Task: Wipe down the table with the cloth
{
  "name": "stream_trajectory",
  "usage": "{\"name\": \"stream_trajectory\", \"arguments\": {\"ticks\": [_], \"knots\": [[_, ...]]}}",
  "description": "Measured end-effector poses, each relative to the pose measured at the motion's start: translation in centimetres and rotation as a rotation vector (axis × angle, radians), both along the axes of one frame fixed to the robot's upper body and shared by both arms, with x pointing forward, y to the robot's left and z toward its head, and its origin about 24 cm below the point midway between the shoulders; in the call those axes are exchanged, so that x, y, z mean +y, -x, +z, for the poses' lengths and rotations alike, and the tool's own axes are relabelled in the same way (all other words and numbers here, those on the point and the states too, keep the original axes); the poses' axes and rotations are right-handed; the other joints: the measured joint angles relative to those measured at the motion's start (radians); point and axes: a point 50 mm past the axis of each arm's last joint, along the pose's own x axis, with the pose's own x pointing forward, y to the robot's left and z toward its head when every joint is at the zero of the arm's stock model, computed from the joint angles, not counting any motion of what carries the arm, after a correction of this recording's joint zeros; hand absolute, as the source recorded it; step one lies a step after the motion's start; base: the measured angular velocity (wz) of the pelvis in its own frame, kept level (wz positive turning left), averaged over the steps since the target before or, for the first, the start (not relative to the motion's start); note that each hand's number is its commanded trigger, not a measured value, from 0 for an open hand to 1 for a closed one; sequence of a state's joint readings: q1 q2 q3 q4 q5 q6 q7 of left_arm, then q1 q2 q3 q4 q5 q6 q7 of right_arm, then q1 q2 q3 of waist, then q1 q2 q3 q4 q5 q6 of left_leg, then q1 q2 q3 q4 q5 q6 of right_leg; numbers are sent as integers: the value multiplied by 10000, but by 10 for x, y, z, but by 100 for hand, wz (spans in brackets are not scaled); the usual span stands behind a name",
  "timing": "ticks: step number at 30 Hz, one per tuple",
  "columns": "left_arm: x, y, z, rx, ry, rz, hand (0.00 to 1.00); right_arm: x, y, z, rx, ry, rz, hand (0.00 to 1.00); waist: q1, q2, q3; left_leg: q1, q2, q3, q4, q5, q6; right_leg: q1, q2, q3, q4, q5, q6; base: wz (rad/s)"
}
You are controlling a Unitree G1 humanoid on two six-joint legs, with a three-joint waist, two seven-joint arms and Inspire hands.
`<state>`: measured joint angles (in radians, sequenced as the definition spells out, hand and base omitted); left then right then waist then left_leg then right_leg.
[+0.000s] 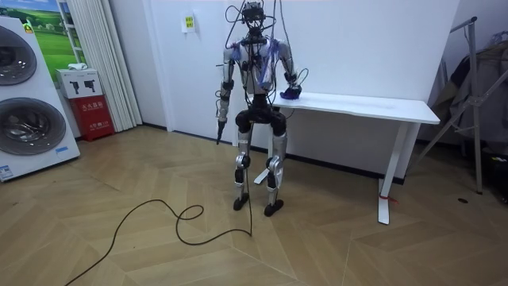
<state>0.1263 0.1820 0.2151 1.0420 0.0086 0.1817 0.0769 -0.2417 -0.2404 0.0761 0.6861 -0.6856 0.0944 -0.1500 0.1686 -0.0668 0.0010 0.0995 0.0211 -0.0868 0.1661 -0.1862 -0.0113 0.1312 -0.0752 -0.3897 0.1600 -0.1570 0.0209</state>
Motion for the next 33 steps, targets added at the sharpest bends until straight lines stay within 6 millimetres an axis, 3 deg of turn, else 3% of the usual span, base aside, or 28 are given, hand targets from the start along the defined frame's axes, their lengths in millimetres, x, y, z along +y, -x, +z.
{"name": "stream_trajectory", "arguments": {"ticks": [5, 7, 11, 13, 17, 20, 22, 23, 25, 26, 28, 30, 32, 33], "knots": [[19, 26, 5, 599, -909, 61, 0, -51, 59, -27, -373, -1247, -3023, 100, -385, -240, -90, 160, -297, 40, 3, -8, 14, 438, -278, -48, -97, -116, 209, 28], [27, 33, 8, 744, -1253, 136, 0, -87, 89, -33, -105, -963, -4570, 100, -490, -239, -150, 195, -310, 173, 31, -109, 197, 490, -301, 63, -69, -95, 256, 6], [36, 36, 12, 651, -1508, 570, 0, -120, 120, -35, 313, -706, -6085, 100, -748, -127, -204, 250, -294, 280, 191, -249, 380, 670, -311, 22, -68, -36, 358, -10], [36, 31, 13, 428, -1484, 594, 0, -122, 120, -35, 410, -599, -6122, 100, -851, -72, -232, 338, -320, 298, 209, -265, 377, 751, -312, 59, -68, -36, 362, -12], [24, 13, 9, -37, -1096, 278, 0, -110, 96, -31, 367, -524, -5681, 100, -773, 87, -256, 384, -262, 585, 228, -226, 313, 725, -269, 309, -46, -33, 362, -27], [5, -5, 4, -215, -622, -293, 0, -80, 57, -21, 433, -36, -4621, 100, -344, 269, -219, 300, -26, 1172, 155, -151, 195, 172, -131, 758, 235, 73, 187, -65], [-7, -20, 1, -270, -288, -617, 0, -15, 10, 0, 179, 315, -1567, 100, 44, 237, -203, 138, 167, 1639, -57, 21, 46, -426, -3, 904, 480, 174, -8, -62], [-9, -24, 1, -329, -235, -660, 0, 4, -2, 8, 5, 504, -674, 100, 171, 259, -151, 111, 211, 1724, -77, 49, 7, -516, 29, 920, 499, 186, -79, -34], [-18, -36, 1, -590, 15, -748, 0, 72, -39, 38, -865, 420, 1905, 100, 329, 171, 15, -46, 280, 1636, -62, 141, -86, -672, 118, 849, 422, 185, -195, 13], [-20, -41, 2, -739, 74, -797, 0, 80, -44, 44, -1020, 298, 2263, 100, 460, 155, 31, -110, 272, 1542, -55, 159, -88, -707, 110, 783, 413, 165, -200, 50], [-21, -40, 3, -858, 70, -1014, 0, 86, -55, 58, -1344, 54, 2600, 100, 868, 76, 21, -400, 188, 1141, -46, 306, -72, -760, 33, 355, 264, 133, -175, 57], [-17, -22, 2, -588, -13, -743, 0, 78, -51, 51, -1105, 96, 2412, 100, 852, 25, -8, -398, 144, 921, -39, 291, -39, -632, -16, 145, 248, 115, -138, 48], [-13, -8, 2, -371, -103, -532, 0, 49, -30, 22, -303, 255, 1630, 100, 706, 2, 0, -364, 37, 667, -33, 293, -32, -407, -110, -58, 204, 72, -67, 58], [-10, 1, 1, -169, -182, -366, 0, 27, -7, -1, 51, -422, 655, 100, 531, 19, 6, -294, -46, 558, -29, 294, -30, -176, -160, -71, 64, 49, -14, 48]]}}
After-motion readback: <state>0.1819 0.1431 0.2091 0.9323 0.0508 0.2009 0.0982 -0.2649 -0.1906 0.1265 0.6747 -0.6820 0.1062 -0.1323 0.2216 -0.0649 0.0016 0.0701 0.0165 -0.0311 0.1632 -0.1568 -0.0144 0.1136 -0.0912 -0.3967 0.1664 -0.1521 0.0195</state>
